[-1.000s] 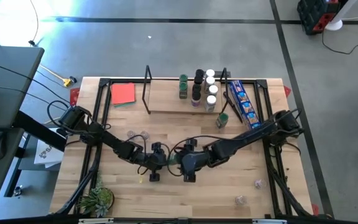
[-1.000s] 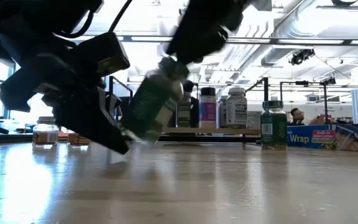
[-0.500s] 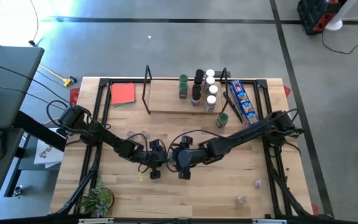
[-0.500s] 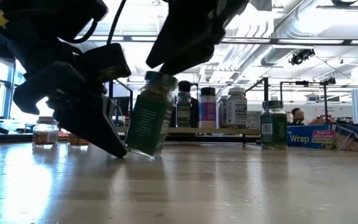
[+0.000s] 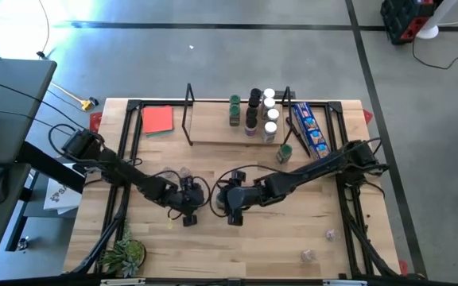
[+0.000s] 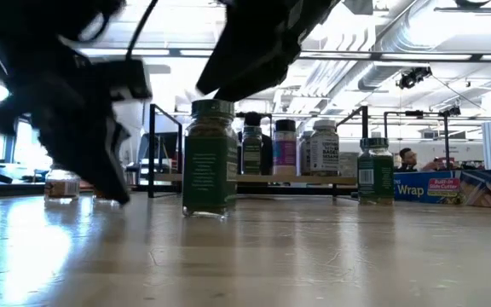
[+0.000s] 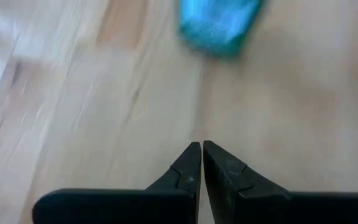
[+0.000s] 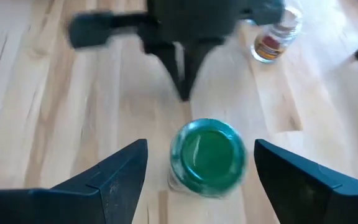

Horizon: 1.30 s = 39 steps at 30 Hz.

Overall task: Shelf spices
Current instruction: Put the left green seasoning bottle on the shelf aligned with the other green seasoning bottle bottles

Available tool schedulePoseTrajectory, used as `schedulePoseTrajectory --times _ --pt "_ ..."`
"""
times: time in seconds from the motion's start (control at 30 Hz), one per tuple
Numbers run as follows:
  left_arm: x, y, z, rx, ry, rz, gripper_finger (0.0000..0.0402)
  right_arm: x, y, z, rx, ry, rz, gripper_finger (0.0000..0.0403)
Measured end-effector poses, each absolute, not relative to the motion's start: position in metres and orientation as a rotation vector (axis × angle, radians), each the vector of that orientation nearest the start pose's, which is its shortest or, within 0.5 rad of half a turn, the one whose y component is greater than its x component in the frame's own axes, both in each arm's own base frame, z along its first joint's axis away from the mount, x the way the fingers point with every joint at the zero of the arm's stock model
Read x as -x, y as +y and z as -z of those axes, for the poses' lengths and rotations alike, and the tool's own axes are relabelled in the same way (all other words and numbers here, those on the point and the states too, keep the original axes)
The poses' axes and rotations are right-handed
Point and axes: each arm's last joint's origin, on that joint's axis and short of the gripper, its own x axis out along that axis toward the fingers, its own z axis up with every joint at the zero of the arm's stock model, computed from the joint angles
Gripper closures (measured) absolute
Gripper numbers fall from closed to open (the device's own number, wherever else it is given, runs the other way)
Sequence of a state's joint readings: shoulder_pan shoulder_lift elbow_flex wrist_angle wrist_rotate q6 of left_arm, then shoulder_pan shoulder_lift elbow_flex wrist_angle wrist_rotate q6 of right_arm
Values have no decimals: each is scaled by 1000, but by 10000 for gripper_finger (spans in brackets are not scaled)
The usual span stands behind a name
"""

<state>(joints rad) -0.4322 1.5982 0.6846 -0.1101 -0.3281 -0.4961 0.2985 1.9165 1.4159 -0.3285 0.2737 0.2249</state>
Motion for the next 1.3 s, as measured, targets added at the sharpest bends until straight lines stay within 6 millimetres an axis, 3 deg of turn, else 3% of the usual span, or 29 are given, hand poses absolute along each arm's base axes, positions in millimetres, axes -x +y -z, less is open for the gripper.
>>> schedulePoseTrajectory --times 0.17,0.33,0.53,0.73,0.97,1.1,1.3 --pt "-258 -122 -141 97 832 24 387 -385 110 -236 47 844 73 117" --pt "-276 -126 -140 102 681 91 387 -386 104 -206 31 912 64 117" --pt "-287 -105 -128 57 659 -102 387 -381 106 -180 -59 919 63 117" --pt "-287 -95 -132 52 658 -157 387 -379 125 -192 -44 922 43 116" --pt "-287 -102 -135 61 630 -124 387 -375 133 -238 71 947 219 116" --pt "-286 -109 -138 68 602 -98 387 -381 136 -249 -17 873 231 116" --pt "-285 -120 -142 83 552 -55 387 -377 147 -248 -160 831 309 116"
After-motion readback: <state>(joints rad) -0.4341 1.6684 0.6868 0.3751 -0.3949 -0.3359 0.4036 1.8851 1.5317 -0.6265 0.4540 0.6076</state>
